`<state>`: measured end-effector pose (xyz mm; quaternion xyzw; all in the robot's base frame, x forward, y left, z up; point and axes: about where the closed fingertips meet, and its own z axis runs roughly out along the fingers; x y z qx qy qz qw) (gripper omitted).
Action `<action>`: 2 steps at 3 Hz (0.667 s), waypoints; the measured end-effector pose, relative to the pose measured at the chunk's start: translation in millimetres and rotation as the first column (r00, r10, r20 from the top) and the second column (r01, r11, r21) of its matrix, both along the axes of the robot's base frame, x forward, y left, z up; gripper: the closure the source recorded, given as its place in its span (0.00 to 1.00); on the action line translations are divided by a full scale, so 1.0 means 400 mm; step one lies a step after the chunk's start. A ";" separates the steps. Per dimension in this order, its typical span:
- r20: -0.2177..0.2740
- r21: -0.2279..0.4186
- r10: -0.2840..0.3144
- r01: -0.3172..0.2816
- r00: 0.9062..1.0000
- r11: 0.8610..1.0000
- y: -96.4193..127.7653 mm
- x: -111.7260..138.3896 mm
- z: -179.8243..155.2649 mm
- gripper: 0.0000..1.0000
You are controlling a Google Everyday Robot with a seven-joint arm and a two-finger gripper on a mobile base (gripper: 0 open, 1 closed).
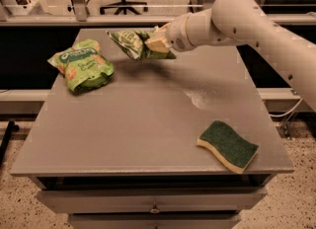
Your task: Move green jalapeno chip bag near green rice chip bag
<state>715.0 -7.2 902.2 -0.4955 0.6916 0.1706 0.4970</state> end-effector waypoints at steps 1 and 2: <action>-0.047 0.026 0.010 -0.009 0.999 1.000 0.036 -0.018 -0.029 0.59; -0.077 0.041 0.020 -0.016 0.997 0.999 0.065 -0.032 -0.051 0.36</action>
Offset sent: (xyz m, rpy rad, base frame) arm -0.0195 0.0353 -0.0288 0.0592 0.1107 0.0200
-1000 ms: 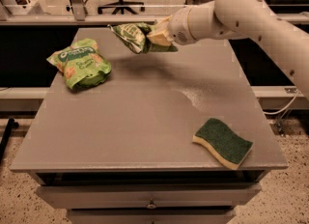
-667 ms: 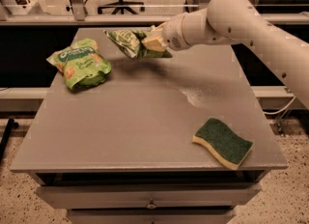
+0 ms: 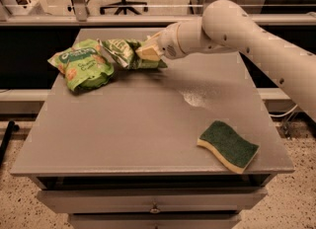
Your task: Move green jalapeno chip bag near green rice chip bag
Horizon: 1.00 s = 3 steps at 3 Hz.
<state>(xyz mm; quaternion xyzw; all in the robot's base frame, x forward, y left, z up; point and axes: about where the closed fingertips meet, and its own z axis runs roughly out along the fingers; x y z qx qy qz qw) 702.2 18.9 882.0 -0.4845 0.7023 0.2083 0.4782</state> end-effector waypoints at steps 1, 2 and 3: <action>-0.015 0.006 -0.003 0.003 1.000 1.000 0.013 -0.004 -0.013 0.13; -0.008 0.005 -0.029 0.029 1.000 1.000 -0.002 0.009 -0.009 0.00; 0.030 -0.006 -0.075 0.075 0.997 0.997 -0.081 0.029 0.025 0.00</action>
Offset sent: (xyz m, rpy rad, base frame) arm 0.0111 -0.0146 0.0009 0.0041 -0.0064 -0.0712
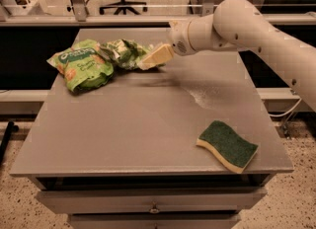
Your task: Move green jalapeno chip bag near green rice chip bag
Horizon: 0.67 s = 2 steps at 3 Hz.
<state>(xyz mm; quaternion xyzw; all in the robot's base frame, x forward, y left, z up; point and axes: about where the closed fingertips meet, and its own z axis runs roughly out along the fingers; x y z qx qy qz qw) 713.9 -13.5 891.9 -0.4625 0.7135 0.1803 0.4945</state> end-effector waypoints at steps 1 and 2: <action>0.055 0.003 -0.030 0.030 0.998 1.000 -0.161 0.011 0.074 0.00; 0.153 0.007 -0.061 0.060 0.986 0.998 -0.335 -0.006 0.241 0.00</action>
Offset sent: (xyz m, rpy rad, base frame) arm -0.0145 -0.2290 0.1844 0.0001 -0.2829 -0.1134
